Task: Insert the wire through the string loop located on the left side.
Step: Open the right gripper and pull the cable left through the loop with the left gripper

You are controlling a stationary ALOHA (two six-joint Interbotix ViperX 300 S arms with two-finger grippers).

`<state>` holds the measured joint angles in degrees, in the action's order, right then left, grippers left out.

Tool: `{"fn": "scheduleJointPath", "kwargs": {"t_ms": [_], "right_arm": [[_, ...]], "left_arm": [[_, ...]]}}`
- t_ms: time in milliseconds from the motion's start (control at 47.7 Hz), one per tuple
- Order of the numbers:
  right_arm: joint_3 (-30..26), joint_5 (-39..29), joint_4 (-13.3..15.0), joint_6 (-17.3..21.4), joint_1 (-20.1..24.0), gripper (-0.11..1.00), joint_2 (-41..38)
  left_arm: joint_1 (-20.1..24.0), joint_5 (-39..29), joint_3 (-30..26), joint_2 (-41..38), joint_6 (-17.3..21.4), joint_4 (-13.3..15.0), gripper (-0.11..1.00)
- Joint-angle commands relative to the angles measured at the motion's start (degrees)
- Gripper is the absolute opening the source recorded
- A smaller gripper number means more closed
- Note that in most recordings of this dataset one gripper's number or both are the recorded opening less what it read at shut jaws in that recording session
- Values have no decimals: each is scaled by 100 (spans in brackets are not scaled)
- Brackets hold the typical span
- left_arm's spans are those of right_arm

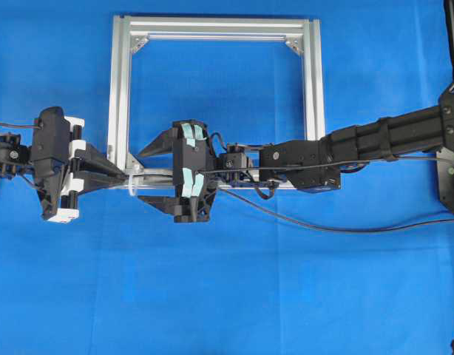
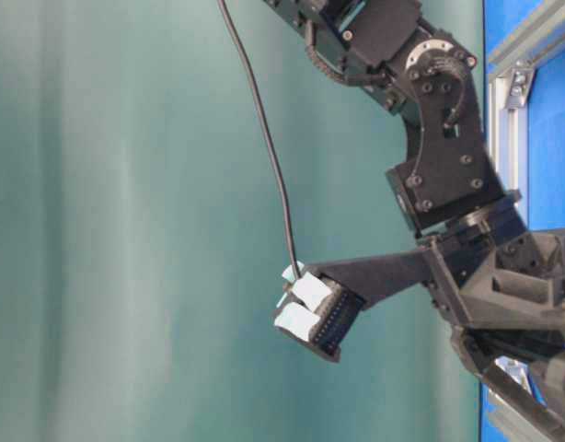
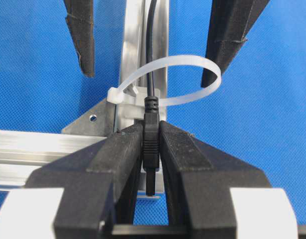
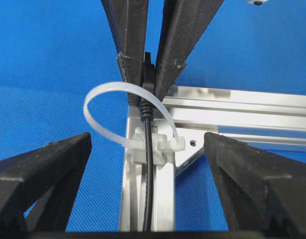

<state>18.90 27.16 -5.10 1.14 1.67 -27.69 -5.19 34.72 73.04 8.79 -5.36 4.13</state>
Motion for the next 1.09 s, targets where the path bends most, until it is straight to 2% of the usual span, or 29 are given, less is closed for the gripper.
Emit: {"fn": "scheduleJointPath", "kwargs": {"t_ms": [0, 231, 419, 629, 796, 943, 1069], "right_arm": [[-88, 18, -18, 9, 9, 94, 149], [9, 18, -18, 26, 9, 94, 193], [88, 18, -18, 26, 9, 94, 246], [105, 18, -18, 35, 9, 94, 264], [105, 35, -18, 35, 9, 94, 264], [105, 44, -18, 35, 9, 94, 281], [97, 35, -18, 35, 9, 94, 299]], "left_arm": [[-9, 18, -35, 88, 9, -9, 8], [-9, -281, 308, 756, -79, -9, 8], [-18, -923, 545, 1749, -202, 9, 8], [-18, -2118, 580, 3023, -404, 18, 8], [-18, -2962, 545, 4104, -404, 18, 8], [-9, -3990, 396, 5159, -396, 0, 8], [53, -4702, 237, 5783, -404, -18, 8]]}}
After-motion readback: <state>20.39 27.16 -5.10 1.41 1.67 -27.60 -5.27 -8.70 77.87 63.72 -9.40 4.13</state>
